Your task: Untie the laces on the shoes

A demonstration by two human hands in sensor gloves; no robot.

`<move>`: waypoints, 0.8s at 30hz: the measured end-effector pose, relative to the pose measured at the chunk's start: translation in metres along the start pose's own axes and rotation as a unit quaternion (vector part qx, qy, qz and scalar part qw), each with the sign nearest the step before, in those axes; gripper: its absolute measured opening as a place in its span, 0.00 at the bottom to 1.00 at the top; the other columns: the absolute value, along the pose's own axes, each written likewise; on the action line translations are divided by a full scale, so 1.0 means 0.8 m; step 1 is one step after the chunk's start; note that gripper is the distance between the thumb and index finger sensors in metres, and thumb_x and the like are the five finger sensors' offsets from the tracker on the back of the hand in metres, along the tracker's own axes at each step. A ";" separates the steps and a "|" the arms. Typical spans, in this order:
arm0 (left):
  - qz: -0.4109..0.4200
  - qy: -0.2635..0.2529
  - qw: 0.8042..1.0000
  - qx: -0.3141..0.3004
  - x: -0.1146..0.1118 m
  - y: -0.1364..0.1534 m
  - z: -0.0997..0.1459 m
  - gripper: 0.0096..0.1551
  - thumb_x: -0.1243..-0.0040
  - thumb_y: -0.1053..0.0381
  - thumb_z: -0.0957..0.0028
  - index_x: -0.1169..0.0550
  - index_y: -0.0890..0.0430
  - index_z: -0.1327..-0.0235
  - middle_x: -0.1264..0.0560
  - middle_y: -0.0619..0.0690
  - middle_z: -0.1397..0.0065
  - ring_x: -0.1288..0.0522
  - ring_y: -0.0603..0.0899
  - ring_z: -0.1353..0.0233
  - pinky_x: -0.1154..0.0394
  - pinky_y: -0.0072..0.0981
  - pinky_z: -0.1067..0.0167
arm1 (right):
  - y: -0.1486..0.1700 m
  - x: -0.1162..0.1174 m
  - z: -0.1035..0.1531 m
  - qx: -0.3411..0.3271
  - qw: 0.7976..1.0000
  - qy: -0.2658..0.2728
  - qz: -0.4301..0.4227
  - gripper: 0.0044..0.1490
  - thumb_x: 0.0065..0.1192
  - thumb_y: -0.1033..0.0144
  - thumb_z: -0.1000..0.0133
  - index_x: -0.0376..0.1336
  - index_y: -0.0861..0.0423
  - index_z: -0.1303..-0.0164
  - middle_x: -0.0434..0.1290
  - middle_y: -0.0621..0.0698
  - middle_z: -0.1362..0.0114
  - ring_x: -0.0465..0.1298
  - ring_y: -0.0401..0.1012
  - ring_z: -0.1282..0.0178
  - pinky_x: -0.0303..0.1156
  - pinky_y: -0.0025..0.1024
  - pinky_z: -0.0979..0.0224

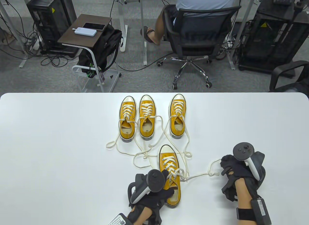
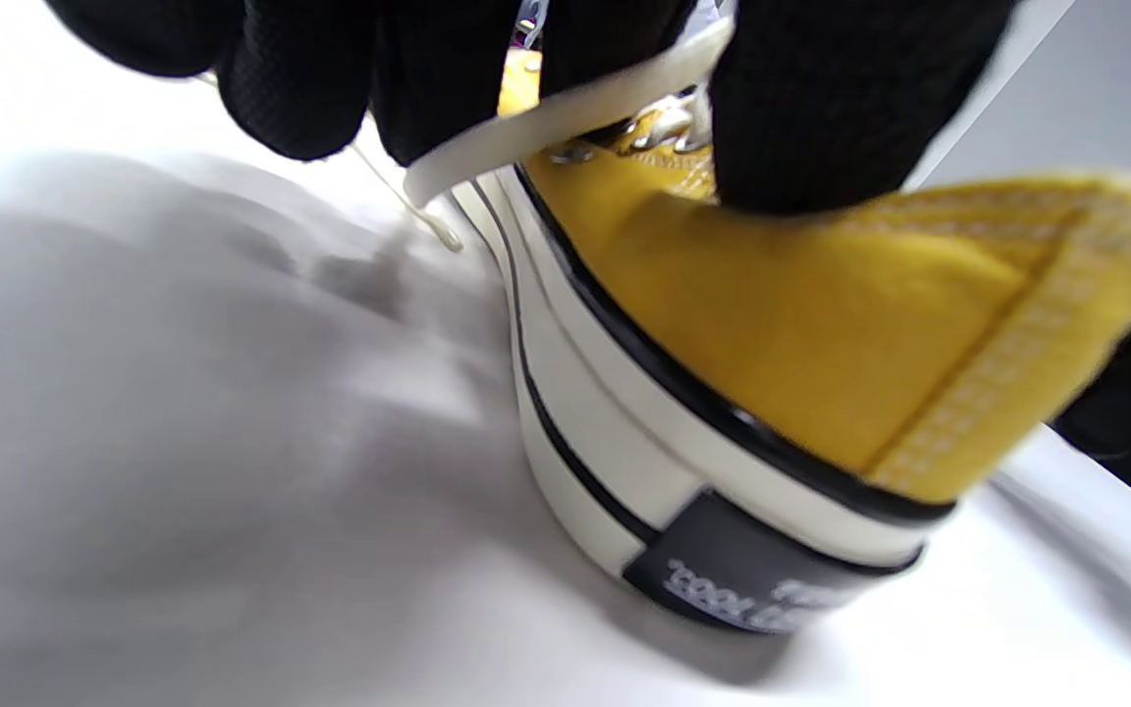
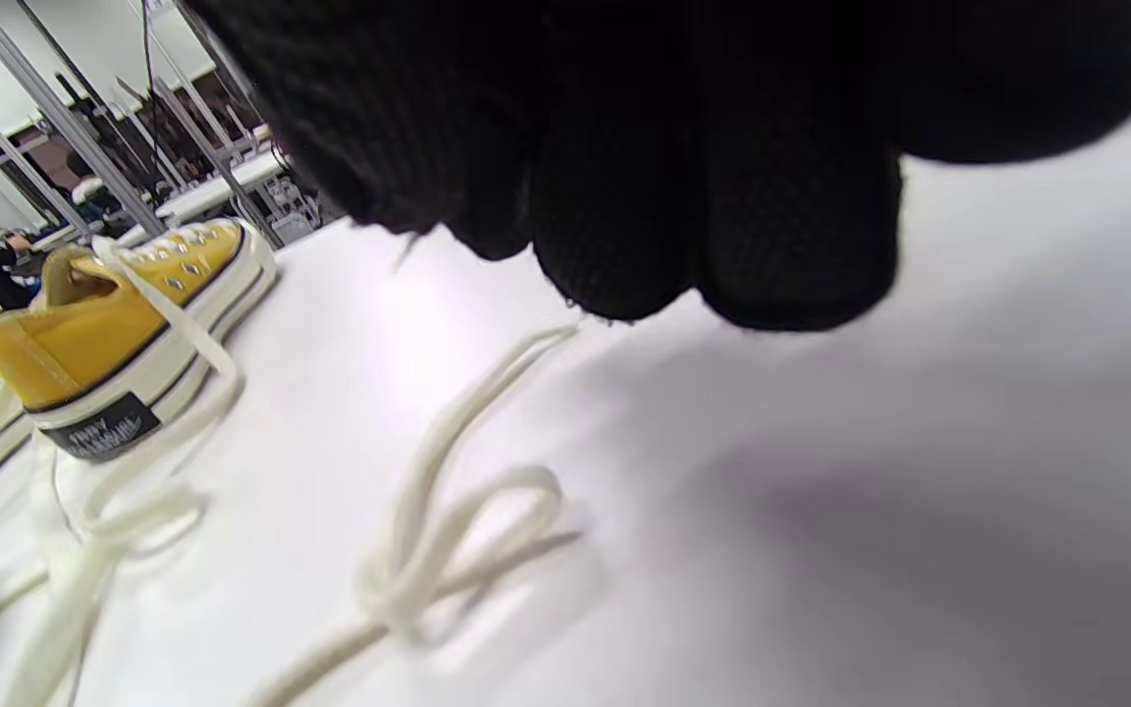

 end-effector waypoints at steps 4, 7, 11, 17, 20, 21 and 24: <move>0.017 -0.005 1.000 -0.003 0.003 0.003 -0.001 0.43 0.38 0.34 0.50 0.34 0.46 0.20 0.33 0.61 0.20 0.32 0.72 0.27 0.32 0.64 0.37 | -0.049 0.012 0.025 -0.102 0.992 -0.071 -0.028 0.27 0.66 0.52 0.49 0.74 0.57 0.49 0.82 0.65 0.47 0.82 0.62 0.55 0.75 0.56 0.56; 0.058 -0.034 0.998 -0.016 0.007 0.011 -0.003 0.39 0.40 0.36 0.49 0.29 0.48 0.24 0.28 0.60 0.24 0.29 0.72 0.30 0.29 0.63 0.39 | -0.102 0.053 0.060 -0.180 0.967 -0.181 0.001 0.29 0.65 0.45 0.49 0.77 0.57 0.53 0.83 0.65 0.50 0.82 0.62 0.57 0.75 0.56 0.57; 0.089 -0.066 0.994 0.001 0.014 0.023 -0.002 0.32 0.38 0.39 0.49 0.23 0.45 0.29 0.21 0.56 0.29 0.24 0.70 0.34 0.27 0.61 0.42 | -0.148 0.114 0.094 -0.215 0.941 -0.227 0.132 0.33 0.66 0.40 0.52 0.77 0.56 0.54 0.85 0.63 0.52 0.83 0.61 0.57 0.76 0.55 0.57; 0.075 -0.105 0.992 0.005 0.022 0.026 -0.002 0.19 0.32 0.46 0.52 0.14 0.45 0.49 0.15 0.48 0.43 0.19 0.65 0.41 0.24 0.58 0.45 | -0.156 0.147 0.098 -0.217 0.940 -0.197 0.174 0.27 0.69 0.45 0.52 0.78 0.57 0.62 0.86 0.59 0.55 0.85 0.58 0.60 0.77 0.51 0.60; 0.097 -0.105 0.990 0.011 0.027 0.032 -0.003 0.20 0.35 0.48 0.50 0.16 0.47 0.46 0.17 0.50 0.41 0.20 0.65 0.39 0.25 0.58 0.44 | -0.155 0.148 0.099 -0.214 0.940 -0.196 0.180 0.26 0.68 0.46 0.51 0.77 0.57 0.62 0.87 0.59 0.56 0.85 0.57 0.61 0.78 0.50 0.62; 0.110 -0.100 0.989 0.018 0.033 0.037 -0.002 0.20 0.37 0.48 0.49 0.17 0.48 0.45 0.18 0.51 0.40 0.21 0.66 0.38 0.25 0.59 0.43 | -0.153 0.148 0.098 -0.210 0.941 -0.200 0.174 0.26 0.69 0.46 0.51 0.77 0.57 0.62 0.87 0.59 0.56 0.86 0.58 0.61 0.78 0.50 0.62; 0.147 -0.134 0.979 0.040 0.062 0.059 0.007 0.21 0.39 0.49 0.48 0.19 0.48 0.43 0.20 0.52 0.37 0.23 0.67 0.37 0.26 0.59 0.42 | -0.153 0.150 0.097 -0.208 0.940 -0.209 0.171 0.25 0.68 0.48 0.50 0.77 0.58 0.60 0.86 0.60 0.55 0.85 0.58 0.61 0.78 0.50 0.62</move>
Point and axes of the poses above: the tracker on the back of each hand, its own y axis roughly to the little-finger side, its own z axis roughly from the fingertips to the wrist, x = y × z, the point moved 3 cm from there along -z, roughly from the wrist to the fingertips
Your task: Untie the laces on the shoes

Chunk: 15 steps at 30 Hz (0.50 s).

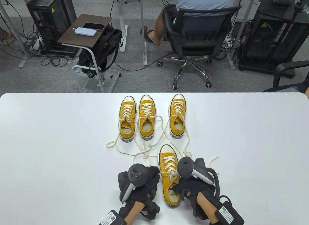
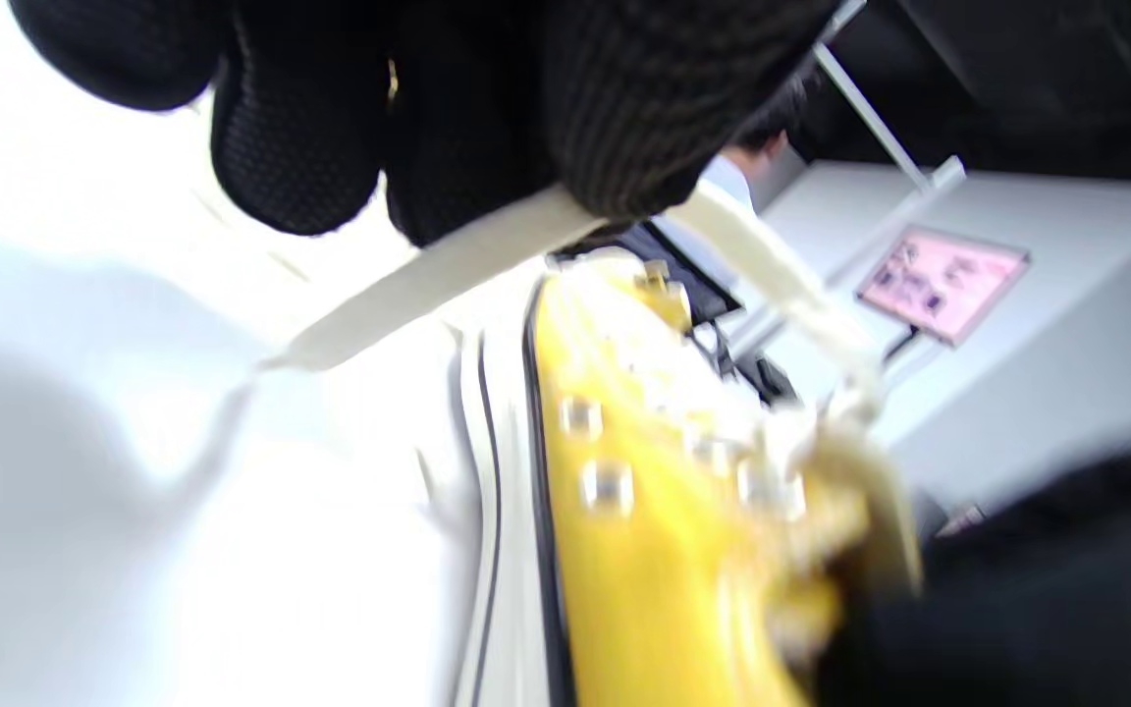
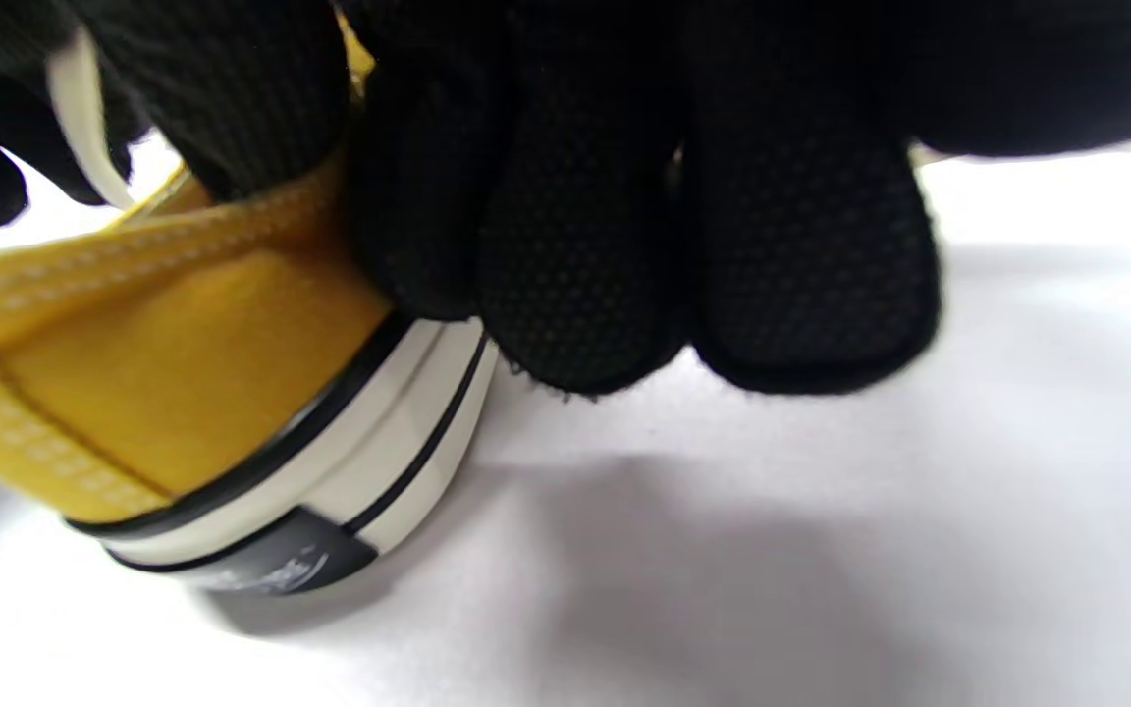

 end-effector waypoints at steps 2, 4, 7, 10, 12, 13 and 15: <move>0.016 -0.042 0.999 0.018 0.030 0.014 0.001 0.21 0.40 0.49 0.48 0.20 0.49 0.42 0.20 0.52 0.37 0.23 0.67 0.36 0.26 0.59 0.42 | 0.002 0.000 -0.001 0.001 1.000 -0.007 -0.007 0.25 0.69 0.48 0.50 0.76 0.58 0.60 0.86 0.60 0.55 0.86 0.58 0.60 0.78 0.50 0.62; 0.030 -0.090 0.995 0.039 0.061 0.031 0.003 0.21 0.40 0.50 0.48 0.20 0.49 0.42 0.21 0.53 0.36 0.23 0.67 0.36 0.26 0.59 0.42 | 0.004 0.001 -0.002 0.000 1.000 -0.014 -0.018 0.25 0.69 0.48 0.50 0.76 0.58 0.60 0.86 0.60 0.54 0.85 0.58 0.60 0.78 0.50 0.62; 0.048 -0.157 0.983 0.083 0.106 0.061 0.008 0.21 0.40 0.51 0.47 0.20 0.49 0.41 0.21 0.54 0.35 0.24 0.68 0.35 0.27 0.60 0.42 | 0.006 0.002 -0.003 0.000 0.999 -0.021 -0.025 0.25 0.69 0.49 0.50 0.76 0.58 0.60 0.86 0.60 0.54 0.85 0.58 0.60 0.78 0.50 0.62; 0.042 -0.197 0.970 0.135 0.138 0.091 0.012 0.21 0.41 0.51 0.47 0.21 0.49 0.41 0.22 0.54 0.34 0.24 0.68 0.35 0.27 0.59 0.42 | 0.007 0.001 -0.003 0.000 0.999 -0.022 -0.026 0.25 0.69 0.49 0.50 0.76 0.58 0.60 0.86 0.60 0.54 0.86 0.57 0.60 0.78 0.50 0.62; 0.031 -0.201 0.963 0.178 0.150 0.112 0.014 0.21 0.41 0.51 0.47 0.21 0.49 0.41 0.22 0.54 0.33 0.25 0.68 0.35 0.27 0.59 0.42 | 0.007 0.001 -0.004 0.000 0.999 -0.023 -0.029 0.25 0.69 0.49 0.50 0.76 0.58 0.60 0.86 0.60 0.54 0.86 0.57 0.60 0.78 0.50 0.62; 0.029 -0.196 0.959 0.203 0.155 0.125 0.014 0.21 0.41 0.51 0.47 0.21 0.49 0.41 0.23 0.55 0.33 0.25 0.68 0.34 0.27 0.59 0.42 | 0.008 0.001 -0.004 -0.001 0.999 -0.023 -0.030 0.25 0.69 0.49 0.50 0.76 0.58 0.60 0.86 0.60 0.54 0.86 0.57 0.60 0.78 0.50 0.62; 0.004 -0.158 0.952 0.262 0.158 0.146 0.011 0.21 0.40 0.52 0.47 0.20 0.49 0.41 0.23 0.56 0.32 0.25 0.69 0.34 0.28 0.60 0.41 | 0.009 0.001 -0.004 0.000 0.999 -0.027 -0.034 0.25 0.70 0.49 0.50 0.76 0.58 0.60 0.86 0.60 0.54 0.86 0.57 0.60 0.78 0.49 0.62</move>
Point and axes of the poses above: the tracker on the back of each hand, its own y axis roughly to the little-finger side, its own z axis roughly from the fingertips to the wrist, x = y × z, the point moved 3 cm from there along -z, roughly from the wrist to the fingertips
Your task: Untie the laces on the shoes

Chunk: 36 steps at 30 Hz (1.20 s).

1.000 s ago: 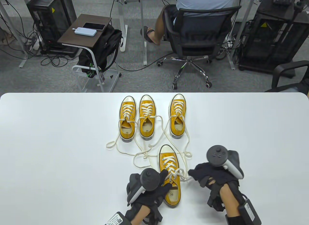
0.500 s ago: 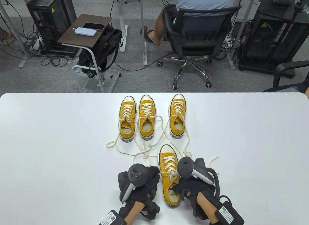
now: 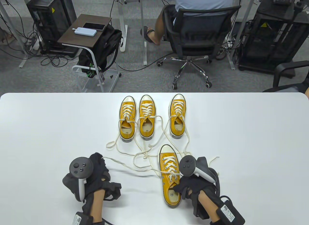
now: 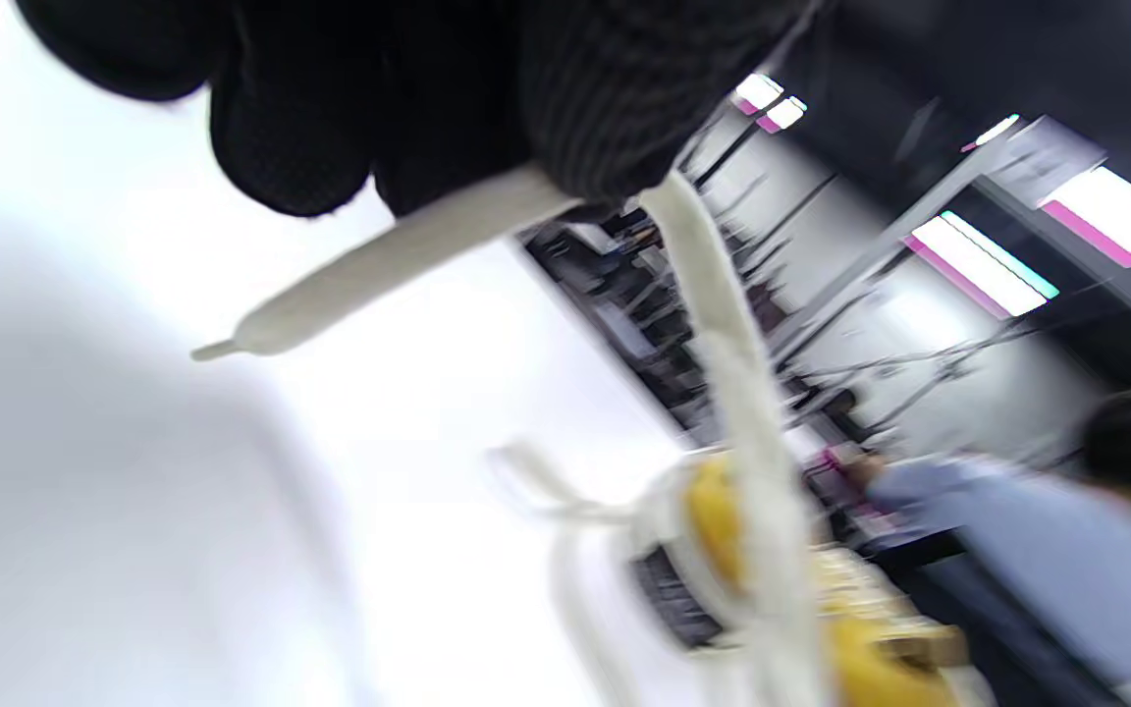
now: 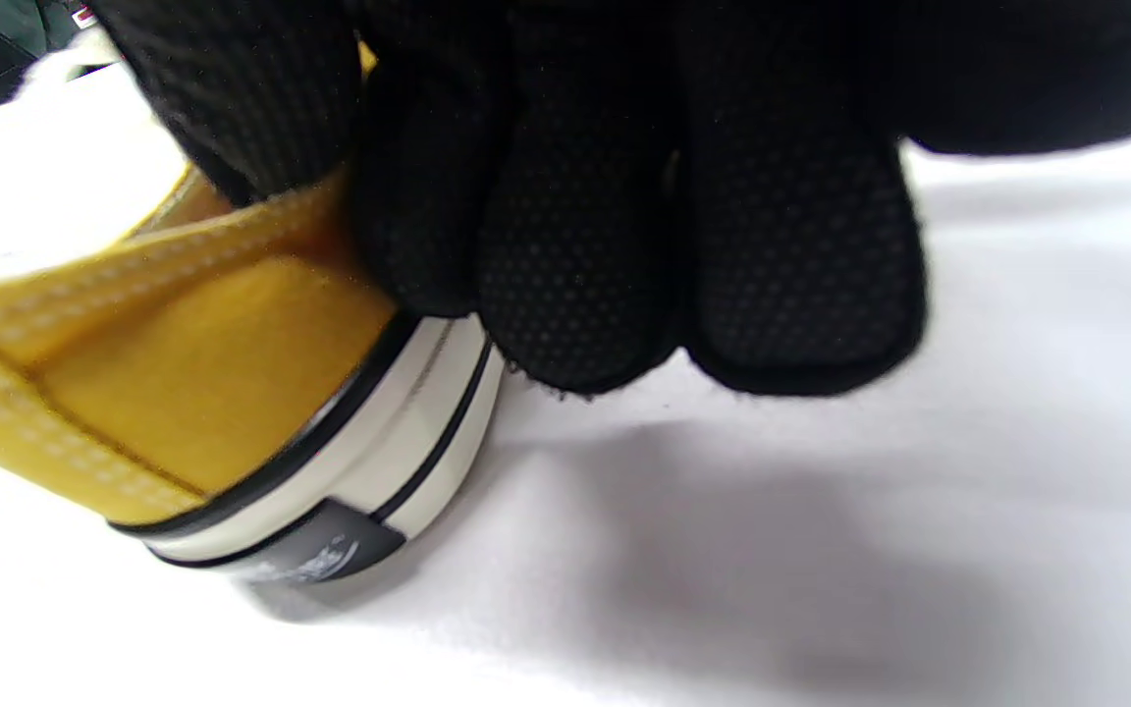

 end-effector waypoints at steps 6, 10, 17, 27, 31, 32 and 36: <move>-0.161 0.137 0.975 0.067 -0.031 0.015 -0.012 0.26 0.37 0.55 0.47 0.19 0.51 0.33 0.28 0.61 0.24 0.29 0.72 0.31 0.30 0.63 0.40 | 0.002 0.000 -0.001 0.001 1.000 -0.001 -0.004 0.25 0.70 0.47 0.51 0.76 0.58 0.60 0.86 0.59 0.54 0.85 0.57 0.60 0.78 0.50 0.62; -0.159 0.089 0.983 -0.016 -0.034 -0.020 0.007 0.31 0.41 0.56 0.46 0.26 0.50 0.26 0.32 0.60 0.21 0.31 0.72 0.28 0.32 0.63 0.37 | 0.008 -0.001 -0.001 0.003 1.000 -0.013 -0.020 0.28 0.68 0.44 0.52 0.76 0.57 0.58 0.86 0.61 0.53 0.85 0.59 0.59 0.77 0.51 0.60; 0.005 0.154 0.955 -0.252 -0.112 -0.100 0.080 0.31 0.36 0.46 0.49 0.22 0.45 0.29 0.25 0.57 0.25 0.27 0.71 0.30 0.29 0.63 0.38 | 0.025 -0.033 0.016 -0.020 0.996 -0.001 -0.083 0.28 0.68 0.48 0.50 0.75 0.58 0.52 0.84 0.63 0.51 0.84 0.60 0.57 0.76 0.53 0.58; -0.061 0.148 0.928 -0.335 -0.196 -0.139 0.128 0.28 0.32 0.44 0.53 0.20 0.42 0.36 0.22 0.53 0.31 0.24 0.67 0.33 0.28 0.61 0.39 | 0.010 -0.045 0.013 -0.072 0.983 0.141 -0.096 0.30 0.73 0.59 0.51 0.69 0.56 0.40 0.80 0.61 0.43 0.82 0.58 0.51 0.75 0.54 0.51; -0.066 0.149 0.924 -0.346 -0.192 -0.143 0.135 0.21 0.34 0.47 0.51 0.17 0.44 0.45 0.21 0.51 0.34 0.23 0.66 0.34 0.27 0.60 0.40 | 0.004 -0.040 0.010 -0.077 0.984 0.140 -0.076 0.30 0.73 0.59 0.52 0.69 0.56 0.40 0.80 0.60 0.43 0.82 0.58 0.51 0.76 0.54 0.51; -0.058 0.147 0.925 -0.346 -0.188 -0.142 0.135 0.21 0.35 0.46 0.51 0.19 0.44 0.44 0.22 0.51 0.33 0.24 0.66 0.34 0.27 0.59 0.40 | 0.004 -0.040 0.009 -0.078 0.984 0.139 -0.078 0.30 0.73 0.59 0.52 0.69 0.56 0.40 0.80 0.60 0.43 0.82 0.58 0.51 0.76 0.54 0.51; 0.009 0.184 0.915 -0.359 -0.168 -0.143 0.135 0.20 0.35 0.48 0.50 0.19 0.41 0.44 0.20 0.52 0.35 0.22 0.66 0.37 0.26 0.60 0.41 | 0.012 -0.039 0.007 -0.075 0.984 0.129 -0.101 0.27 0.68 0.59 0.49 0.70 0.55 0.41 0.80 0.61 0.43 0.82 0.58 0.51 0.75 0.54 0.50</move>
Point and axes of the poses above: the tracker on the back of each hand, its own y axis roughly to the little-finger side, its own z axis roughly from the fingertips to the wrist, x = y × z, the point moved 3 cm from there along -z, roughly from the wrist to the fingertips
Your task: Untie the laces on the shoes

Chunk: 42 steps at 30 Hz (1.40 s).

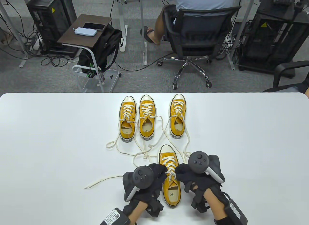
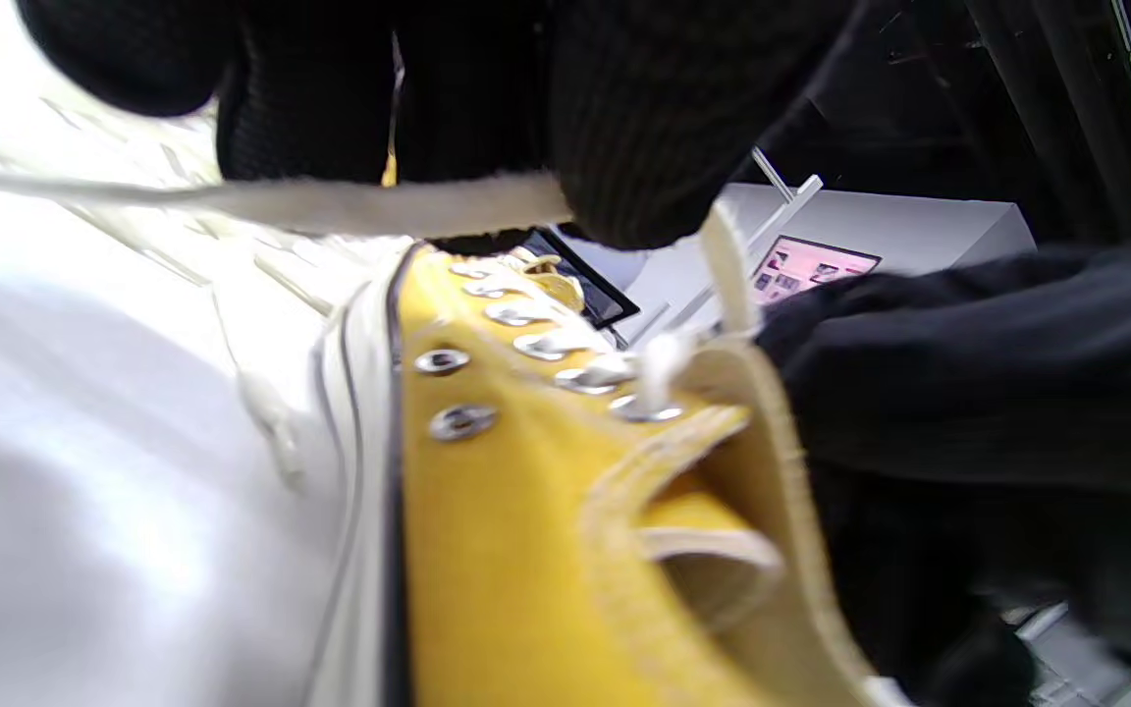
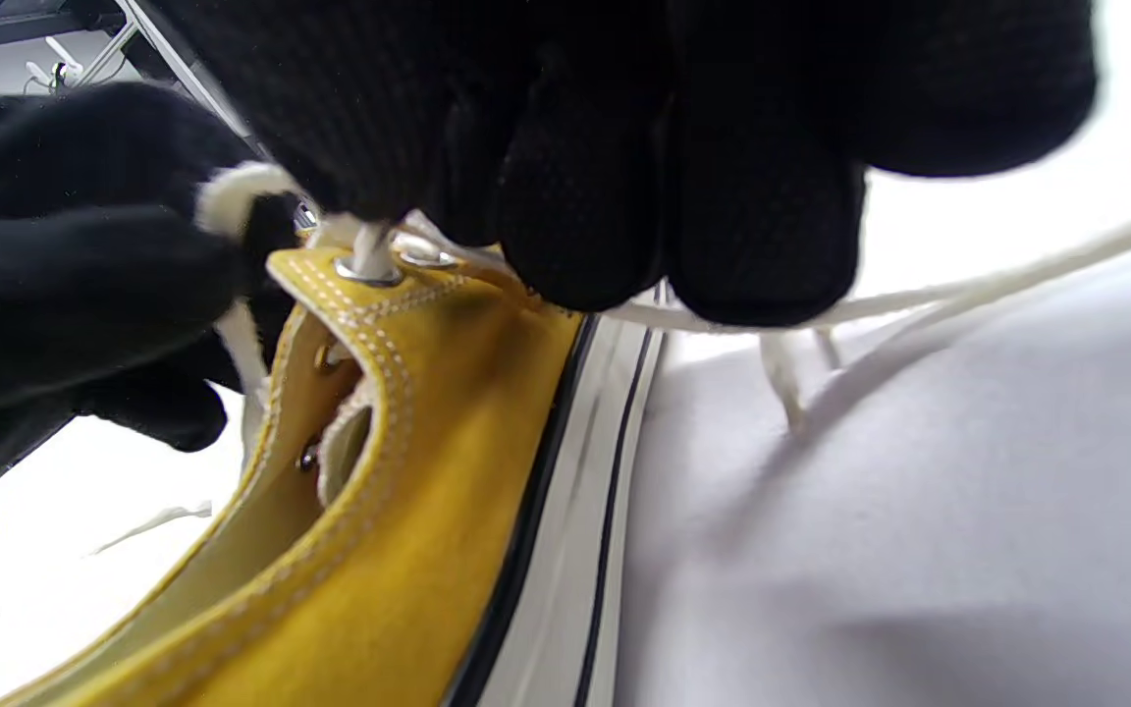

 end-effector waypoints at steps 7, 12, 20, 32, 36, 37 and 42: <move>-0.034 0.082 0.995 -0.038 -0.005 -0.012 0.010 0.20 0.37 0.46 0.48 0.14 0.42 0.45 0.19 0.53 0.34 0.22 0.67 0.37 0.26 0.61 0.41 | 0.000 0.003 -0.001 -0.004 1.000 0.009 -0.003 0.28 0.68 0.54 0.50 0.71 0.56 0.43 0.81 0.61 0.45 0.82 0.59 0.52 0.75 0.55 0.51; -0.043 0.070 0.997 -0.006 -0.016 -0.005 0.005 0.20 0.38 0.43 0.48 0.13 0.45 0.47 0.14 0.50 0.42 0.18 0.65 0.42 0.24 0.60 0.45 | -0.007 0.006 -0.002 -0.008 0.998 0.059 0.031 0.25 0.71 0.53 0.52 0.73 0.53 0.48 0.82 0.58 0.49 0.82 0.57 0.55 0.76 0.53 0.52; 0.021 0.009 0.999 0.042 -0.021 0.002 0.000 0.28 0.35 0.41 0.51 0.17 0.47 0.38 0.18 0.53 0.37 0.19 0.66 0.42 0.25 0.60 0.45 | -0.005 0.008 -0.003 -0.023 0.999 0.035 -0.010 0.21 0.70 0.57 0.50 0.71 0.48 0.47 0.81 0.59 0.45 0.82 0.57 0.50 0.76 0.54 0.48; -0.001 -0.016 0.999 0.038 -0.026 0.000 0.002 0.19 0.34 0.47 0.51 0.16 0.42 0.46 0.19 0.50 0.39 0.20 0.64 0.40 0.25 0.59 0.42 | 0.018 0.007 -0.008 -0.002 0.998 -0.006 -0.067 0.20 0.68 0.57 0.49 0.71 0.46 0.47 0.78 0.61 0.41 0.81 0.58 0.48 0.74 0.55 0.46; 0.016 -0.024 0.999 0.036 -0.025 0.003 0.005 0.19 0.33 0.48 0.51 0.16 0.41 0.47 0.18 0.50 0.39 0.20 0.65 0.40 0.25 0.59 0.43 | 0.025 0.005 -0.008 0.007 0.997 -0.007 -0.074 0.21 0.66 0.54 0.48 0.72 0.48 0.47 0.80 0.61 0.42 0.81 0.59 0.49 0.74 0.56 0.47; 0.014 -0.021 0.999 0.038 -0.025 0.002 0.005 0.19 0.34 0.47 0.51 0.16 0.41 0.46 0.18 0.50 0.39 0.20 0.64 0.40 0.25 0.59 0.43 | 0.025 0.002 -0.006 0.008 0.997 0.010 -0.072 0.23 0.63 0.54 0.47 0.71 0.49 0.45 0.80 0.61 0.42 0.81 0.59 0.50 0.74 0.56 0.47; 0.017 -0.026 0.999 0.027 -0.025 0.001 0.005 0.18 0.34 0.48 0.51 0.16 0.41 0.47 0.18 0.51 0.38 0.20 0.65 0.40 0.25 0.59 0.42 | 0.011 0.004 -0.004 -0.009 0.999 0.010 -0.049 0.38 0.67 0.44 0.52 0.68 0.54 0.36 0.78 0.62 0.40 0.80 0.59 0.49 0.73 0.57 0.45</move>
Point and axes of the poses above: the tracker on the back of each hand, its own y axis roughly to the little-finger side, its own z axis roughly from the fingertips to the wrist, x = y × z, the point moved 3 cm from there along -z, roughly from the wrist to the fingertips
